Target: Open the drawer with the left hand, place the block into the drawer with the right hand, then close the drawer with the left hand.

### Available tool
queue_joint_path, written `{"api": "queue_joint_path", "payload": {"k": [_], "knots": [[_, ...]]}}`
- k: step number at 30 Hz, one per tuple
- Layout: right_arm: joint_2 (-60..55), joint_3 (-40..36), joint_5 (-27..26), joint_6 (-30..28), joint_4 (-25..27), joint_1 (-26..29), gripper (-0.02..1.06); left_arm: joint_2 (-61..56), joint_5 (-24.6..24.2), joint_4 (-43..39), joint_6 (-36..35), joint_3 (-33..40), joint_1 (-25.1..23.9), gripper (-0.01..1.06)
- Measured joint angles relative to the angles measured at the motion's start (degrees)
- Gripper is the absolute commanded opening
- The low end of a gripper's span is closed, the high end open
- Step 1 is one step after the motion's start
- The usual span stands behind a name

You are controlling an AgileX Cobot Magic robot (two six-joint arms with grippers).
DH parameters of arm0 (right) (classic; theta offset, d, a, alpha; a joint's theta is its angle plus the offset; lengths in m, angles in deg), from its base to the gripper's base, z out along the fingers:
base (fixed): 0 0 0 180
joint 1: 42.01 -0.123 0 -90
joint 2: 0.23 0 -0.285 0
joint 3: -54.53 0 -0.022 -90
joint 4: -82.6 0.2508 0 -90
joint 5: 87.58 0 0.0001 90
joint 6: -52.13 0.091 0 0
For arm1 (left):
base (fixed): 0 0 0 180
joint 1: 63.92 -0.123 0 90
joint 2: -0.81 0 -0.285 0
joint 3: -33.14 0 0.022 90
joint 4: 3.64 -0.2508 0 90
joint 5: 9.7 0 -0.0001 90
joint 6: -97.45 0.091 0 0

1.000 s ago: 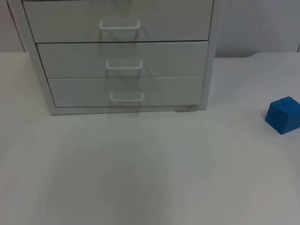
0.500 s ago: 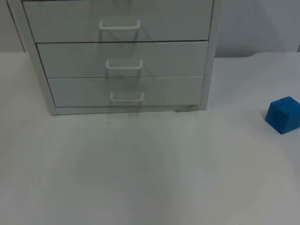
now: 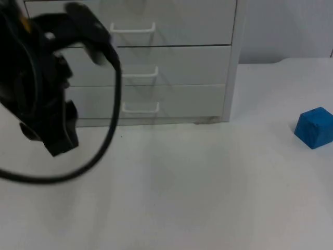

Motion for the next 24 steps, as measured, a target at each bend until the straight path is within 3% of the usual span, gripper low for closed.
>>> {"api": "queue_joint_path", "payload": {"k": [5,6,11,18,21,24], "knots": [[0.0,0.0,0.0,0.0,0.0,0.0,1.05,2.77,7.48,-12.02,-0.55,0.0,6.13,0.6],[0.0,0.0,0.0,0.0,0.0,0.0,1.05,2.77,7.48,-12.02,-0.55,0.0,6.13,0.59],[0.0,0.0,0.0,0.0,-0.13,0.0,1.05,6.66,19.0,-17.01,-0.55,-0.08,7.03,0.59],[0.0,0.0,-0.24,0.0,-0.25,0.0,1.05,12.72,27.15,-21.35,-0.55,-0.12,7.03,0.59],[0.0,0.0,-0.36,0.0,-0.25,0.0,1.05,16.17,32.81,-25.79,-3.52,-0.12,7.03,0.59],[0.0,0.0,-0.45,0.0,-0.25,0.0,1.05,17.94,35.43,-29.32,-6.62,-0.22,6.92,0.59]]}}
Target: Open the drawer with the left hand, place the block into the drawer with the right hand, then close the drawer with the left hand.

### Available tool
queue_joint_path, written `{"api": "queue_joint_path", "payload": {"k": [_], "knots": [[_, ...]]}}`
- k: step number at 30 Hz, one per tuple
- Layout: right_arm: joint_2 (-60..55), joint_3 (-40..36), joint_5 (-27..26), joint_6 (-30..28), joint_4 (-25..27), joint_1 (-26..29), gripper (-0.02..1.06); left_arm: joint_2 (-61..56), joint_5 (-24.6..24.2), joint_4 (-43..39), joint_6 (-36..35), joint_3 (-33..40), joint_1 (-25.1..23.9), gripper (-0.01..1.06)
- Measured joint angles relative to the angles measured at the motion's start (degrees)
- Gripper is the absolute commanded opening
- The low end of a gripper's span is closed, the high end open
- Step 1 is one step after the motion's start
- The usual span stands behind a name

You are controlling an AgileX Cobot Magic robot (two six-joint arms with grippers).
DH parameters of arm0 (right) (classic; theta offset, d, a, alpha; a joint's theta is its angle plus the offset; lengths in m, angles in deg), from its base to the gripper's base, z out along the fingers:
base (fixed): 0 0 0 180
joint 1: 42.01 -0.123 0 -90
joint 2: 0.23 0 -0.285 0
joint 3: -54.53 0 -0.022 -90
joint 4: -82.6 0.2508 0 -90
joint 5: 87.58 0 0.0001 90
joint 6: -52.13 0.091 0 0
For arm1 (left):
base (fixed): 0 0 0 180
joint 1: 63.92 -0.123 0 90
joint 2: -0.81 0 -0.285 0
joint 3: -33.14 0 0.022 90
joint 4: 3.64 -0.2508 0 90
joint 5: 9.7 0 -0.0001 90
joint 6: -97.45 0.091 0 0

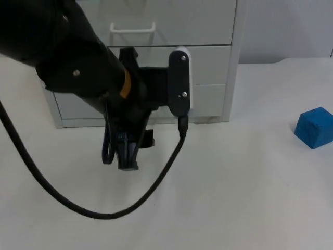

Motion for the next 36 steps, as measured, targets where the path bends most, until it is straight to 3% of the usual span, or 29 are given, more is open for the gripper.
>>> {"api": "queue_joint_path", "payload": {"k": [11,36], "knots": [[0.0,0.0,-0.71,0.0,0.0,0.0,1.05,6.69,3.15,-3.26,-6.77,-3.67,-2.21,0.59],[0.0,0.0,-1.19,0.0,0.0,0.0,1.05,11.89,5.29,-9.85,-11.95,-8.55,-5.85,0.56]]}}
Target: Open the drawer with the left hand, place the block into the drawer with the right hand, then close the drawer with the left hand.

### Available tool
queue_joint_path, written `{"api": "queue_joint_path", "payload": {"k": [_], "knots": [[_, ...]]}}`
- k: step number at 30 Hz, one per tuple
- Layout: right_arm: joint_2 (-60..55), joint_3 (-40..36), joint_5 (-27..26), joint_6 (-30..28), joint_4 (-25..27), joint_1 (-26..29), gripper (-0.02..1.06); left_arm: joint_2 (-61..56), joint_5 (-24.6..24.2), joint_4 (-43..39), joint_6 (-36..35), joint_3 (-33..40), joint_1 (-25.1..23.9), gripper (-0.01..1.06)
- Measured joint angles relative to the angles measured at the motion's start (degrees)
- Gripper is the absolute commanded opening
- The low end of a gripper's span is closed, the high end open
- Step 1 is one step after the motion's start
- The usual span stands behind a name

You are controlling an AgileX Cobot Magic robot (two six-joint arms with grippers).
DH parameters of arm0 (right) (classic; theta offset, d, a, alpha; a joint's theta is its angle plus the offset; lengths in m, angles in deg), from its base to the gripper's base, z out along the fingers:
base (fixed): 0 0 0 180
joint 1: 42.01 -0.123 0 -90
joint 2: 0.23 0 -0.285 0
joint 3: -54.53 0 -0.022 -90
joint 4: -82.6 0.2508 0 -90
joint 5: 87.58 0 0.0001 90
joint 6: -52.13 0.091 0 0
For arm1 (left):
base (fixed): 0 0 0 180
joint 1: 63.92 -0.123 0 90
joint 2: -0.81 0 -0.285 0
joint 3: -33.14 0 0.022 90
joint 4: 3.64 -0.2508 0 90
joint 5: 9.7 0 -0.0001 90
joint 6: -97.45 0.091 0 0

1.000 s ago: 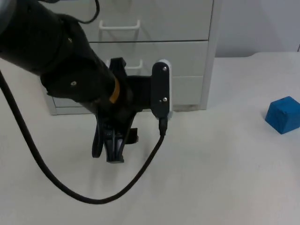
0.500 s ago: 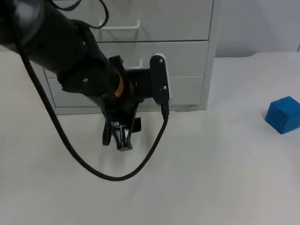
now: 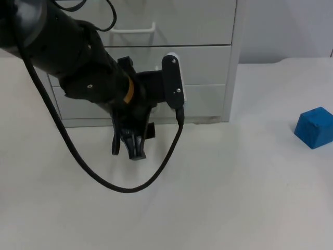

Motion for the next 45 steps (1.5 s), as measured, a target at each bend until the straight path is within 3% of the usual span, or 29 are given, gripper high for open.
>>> {"api": "queue_joint_path", "payload": {"k": [8,11,13,14,16,17,32,45], "knots": [[0.0,0.0,-0.1,0.0,0.0,0.0,1.05,2.06,-0.82,-3.58,-0.95,-1.81,-1.55,0.56],[0.0,0.0,-0.1,0.0,0.0,0.0,1.05,2.6,-1.28,-4.07,-1.16,-2.46,-1.64,0.51],[0.0,0.0,-0.1,0.0,0.11,0.0,1.05,2.65,-1.27,-4.08,-1.16,-2.46,-1.64,0.35],[0.0,0.0,-0.1,0.0,0.11,0.0,1.05,2.65,-1.48,-4.08,-1.16,-2.56,-1.64,0.35],[0.0,0.0,-0.1,0.0,0.11,0.0,1.05,2.65,-1.76,-4.44,-1.16,-2.96,-1.64,0.07],[0.0,0.0,-0.21,0.0,0.11,0.0,1.05,2.65,-2.11,-4.62,-1.16,-3.13,-1.54,0.0],[0.0,0.0,-0.56,0.0,0.36,0.0,1.05,2.06,-9.82,-7.1,-3.3,-2.73,2.44,0.0],[0.0,0.0,-0.56,0.0,0.82,0.0,1.05,-4.77,-12.89,-7.37,-11.55,9.85,10.89,0.0]]}}
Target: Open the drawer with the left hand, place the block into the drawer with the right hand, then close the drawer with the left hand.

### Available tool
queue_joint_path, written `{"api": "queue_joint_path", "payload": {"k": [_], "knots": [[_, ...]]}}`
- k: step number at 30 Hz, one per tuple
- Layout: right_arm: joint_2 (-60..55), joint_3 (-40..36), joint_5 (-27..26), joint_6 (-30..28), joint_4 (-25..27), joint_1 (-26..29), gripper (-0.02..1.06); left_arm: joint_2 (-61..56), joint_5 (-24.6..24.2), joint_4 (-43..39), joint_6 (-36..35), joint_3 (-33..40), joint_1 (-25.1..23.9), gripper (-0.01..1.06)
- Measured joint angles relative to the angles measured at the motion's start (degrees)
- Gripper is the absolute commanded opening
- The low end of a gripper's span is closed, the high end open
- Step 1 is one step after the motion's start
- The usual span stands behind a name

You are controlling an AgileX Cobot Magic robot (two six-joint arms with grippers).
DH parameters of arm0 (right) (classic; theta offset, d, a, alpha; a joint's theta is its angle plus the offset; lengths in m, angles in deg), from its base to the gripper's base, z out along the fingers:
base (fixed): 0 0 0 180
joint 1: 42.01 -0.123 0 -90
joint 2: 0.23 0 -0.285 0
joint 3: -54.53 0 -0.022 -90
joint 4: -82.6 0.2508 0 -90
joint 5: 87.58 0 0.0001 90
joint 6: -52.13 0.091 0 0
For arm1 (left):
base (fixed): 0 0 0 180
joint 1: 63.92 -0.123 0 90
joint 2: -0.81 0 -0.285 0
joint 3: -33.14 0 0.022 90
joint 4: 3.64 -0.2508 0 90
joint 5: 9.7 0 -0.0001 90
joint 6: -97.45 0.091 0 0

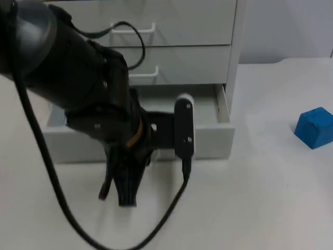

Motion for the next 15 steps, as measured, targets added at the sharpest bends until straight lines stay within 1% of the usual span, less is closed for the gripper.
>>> {"api": "queue_joint_path", "payload": {"k": [1,2,8,9,13,15], "knots": [[0.0,0.0,0.0,0.0,0.0,0.0,1.05,-0.24,-0.54,-0.15,-1.24,1.05,1.13,0.0],[0.0,0.0,0.0,0.0,0.0,0.0,1.05,-0.24,-0.54,-0.15,-1.24,1.05,1.13,0.0],[0.0,0.0,-0.21,0.0,0.0,0.0,1.05,-0.89,-2.75,-0.83,-7.51,5.24,6.82,0.0],[0.0,0.0,-0.21,0.0,0.0,0.0,1.05,-0.89,-2.75,-0.83,-7.51,5.24,6.82,0.0],[0.0,0.0,-0.33,0.11,0.0,0.0,1.05,-1.4,-3.83,-0.5,-9.47,6.52,9.31,0.0],[0.0,0.0,-0.33,0.11,0.0,0.0,1.05,-1.52,-3.87,-0.5,-9.6,6.65,9.44,0.0]]}}
